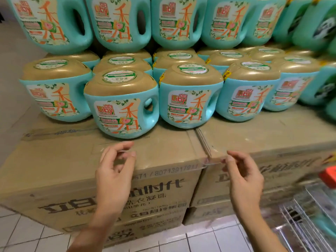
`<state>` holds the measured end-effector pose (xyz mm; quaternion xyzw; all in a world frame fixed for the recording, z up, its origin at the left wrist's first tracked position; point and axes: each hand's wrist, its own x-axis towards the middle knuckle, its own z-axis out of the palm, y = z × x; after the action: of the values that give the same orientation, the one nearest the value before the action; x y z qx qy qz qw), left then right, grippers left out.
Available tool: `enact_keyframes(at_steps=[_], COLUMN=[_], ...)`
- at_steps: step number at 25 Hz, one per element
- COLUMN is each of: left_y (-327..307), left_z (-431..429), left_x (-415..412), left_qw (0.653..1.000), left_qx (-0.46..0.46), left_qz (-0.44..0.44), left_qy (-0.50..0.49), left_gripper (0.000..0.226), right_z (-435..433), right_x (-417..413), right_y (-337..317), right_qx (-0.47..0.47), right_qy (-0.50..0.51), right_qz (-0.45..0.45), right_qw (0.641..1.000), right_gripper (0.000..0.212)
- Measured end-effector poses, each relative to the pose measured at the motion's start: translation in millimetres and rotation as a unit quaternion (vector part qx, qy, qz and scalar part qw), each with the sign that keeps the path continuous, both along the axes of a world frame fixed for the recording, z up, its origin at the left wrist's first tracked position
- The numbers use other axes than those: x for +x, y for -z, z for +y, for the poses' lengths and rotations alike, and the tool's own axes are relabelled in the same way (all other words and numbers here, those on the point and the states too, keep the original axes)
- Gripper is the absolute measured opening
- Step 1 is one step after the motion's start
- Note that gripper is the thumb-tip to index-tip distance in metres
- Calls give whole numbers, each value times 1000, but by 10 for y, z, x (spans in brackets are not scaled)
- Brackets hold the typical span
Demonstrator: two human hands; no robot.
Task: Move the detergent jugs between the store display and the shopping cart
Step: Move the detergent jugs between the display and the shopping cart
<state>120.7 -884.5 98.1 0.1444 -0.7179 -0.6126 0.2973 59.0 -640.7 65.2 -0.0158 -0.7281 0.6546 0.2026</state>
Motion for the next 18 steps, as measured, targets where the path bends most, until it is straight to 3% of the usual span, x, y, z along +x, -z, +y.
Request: enact_keyframes(at_steps=[4, 9, 12, 18], left_y=[268, 840, 1053, 1267], left_z=[442, 1027, 1515, 2734], left_x=[316, 565, 701, 774], left_qw=[962, 872, 830, 794], left_qx=[74, 39, 11, -25], left_qz=[-151, -340, -379, -368], left_qy=[214, 350, 410, 484], left_gripper=[19, 19, 15, 14], right_z=[446, 1063, 1498, 2423], right_x=[995, 2097, 2646, 3305], right_y=[481, 834, 878, 980], right_qx=[-43, -74, -79, -102], right_qy=[50, 146, 237, 331], right_qz=[-122, -256, -282, -302], right_qw=[990, 953, 926, 888], right_gripper=[16, 12, 13, 15])
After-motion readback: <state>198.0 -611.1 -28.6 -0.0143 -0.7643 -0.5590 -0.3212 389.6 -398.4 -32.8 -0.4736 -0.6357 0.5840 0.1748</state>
